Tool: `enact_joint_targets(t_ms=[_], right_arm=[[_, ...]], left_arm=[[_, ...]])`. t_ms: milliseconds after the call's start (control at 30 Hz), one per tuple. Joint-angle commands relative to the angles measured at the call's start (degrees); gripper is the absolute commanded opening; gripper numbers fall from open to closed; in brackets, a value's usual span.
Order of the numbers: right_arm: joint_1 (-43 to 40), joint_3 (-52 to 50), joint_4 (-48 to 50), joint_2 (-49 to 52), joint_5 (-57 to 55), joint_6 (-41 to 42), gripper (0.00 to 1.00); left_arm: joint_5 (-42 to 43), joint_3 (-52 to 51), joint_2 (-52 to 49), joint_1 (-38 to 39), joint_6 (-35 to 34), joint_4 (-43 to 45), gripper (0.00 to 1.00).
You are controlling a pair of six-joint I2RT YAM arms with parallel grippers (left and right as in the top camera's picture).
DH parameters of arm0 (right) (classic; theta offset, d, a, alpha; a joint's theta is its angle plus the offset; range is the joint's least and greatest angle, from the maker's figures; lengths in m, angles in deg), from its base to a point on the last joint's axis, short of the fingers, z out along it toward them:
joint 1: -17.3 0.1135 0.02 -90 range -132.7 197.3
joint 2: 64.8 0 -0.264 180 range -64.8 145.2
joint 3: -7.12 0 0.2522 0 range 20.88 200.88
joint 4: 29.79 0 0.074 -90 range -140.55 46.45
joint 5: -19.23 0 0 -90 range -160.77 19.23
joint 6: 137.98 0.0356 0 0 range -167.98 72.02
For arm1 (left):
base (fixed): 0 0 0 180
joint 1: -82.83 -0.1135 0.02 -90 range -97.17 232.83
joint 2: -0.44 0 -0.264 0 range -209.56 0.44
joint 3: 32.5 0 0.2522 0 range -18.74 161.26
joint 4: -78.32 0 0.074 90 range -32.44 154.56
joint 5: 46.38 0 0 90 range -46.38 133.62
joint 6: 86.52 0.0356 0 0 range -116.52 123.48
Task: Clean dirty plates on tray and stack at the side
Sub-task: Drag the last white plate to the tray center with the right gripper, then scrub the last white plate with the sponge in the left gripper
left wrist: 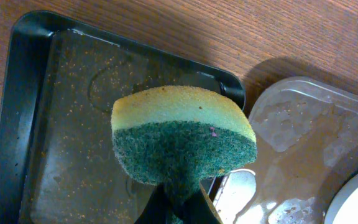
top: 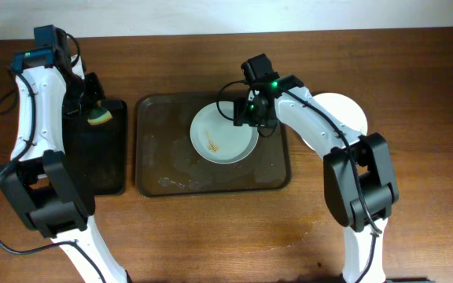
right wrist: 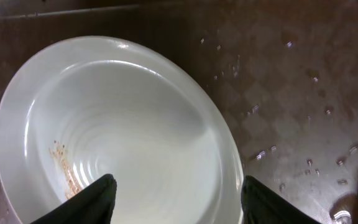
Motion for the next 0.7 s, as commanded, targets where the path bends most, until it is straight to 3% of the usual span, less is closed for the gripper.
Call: enact_joint_targets(t_ms=[0, 133, 267, 333, 467, 533, 667], right_arm=[[-1.36, 0.87, 0.66, 3.8, -0.85, 0.13, 0.62], [-1.99, 0.87, 2.67, 4.2, -1.07, 1.09, 0.58], [-1.99, 0.85, 2.19, 4.37, -1.16, 3.23, 0.41], [-1.49, 0.31, 0.33, 4.61, -1.97, 10.93, 0.33], [0.63, 0.07, -0.42, 6.12, -1.86, 16.44, 0.19], [1.68, 0.07, -1.38, 6.47, -1.73, 18.71, 0.06], [2.38, 0.07, -2.21, 6.47, -1.73, 21.11, 0.04]], left_arm=[[-0.17, 0.59, 0.24, 0.2, 0.94, -0.09, 0.0], [-0.17, 0.59, 0.24, 0.2, 0.94, -0.07, 0.01], [-0.17, 0.57, 0.24, 0.59, 0.94, -0.07, 0.01], [-0.17, 0.59, 0.24, 1.33, 0.94, -0.04, 0.01], [-0.2, 0.59, 0.24, 2.93, 0.94, 0.22, 0.0], [-0.17, 0.59, 0.24, 3.76, 0.94, 0.2, 0.01], [-0.17, 0.59, 0.24, 5.7, 0.92, 0.22, 0.0]])
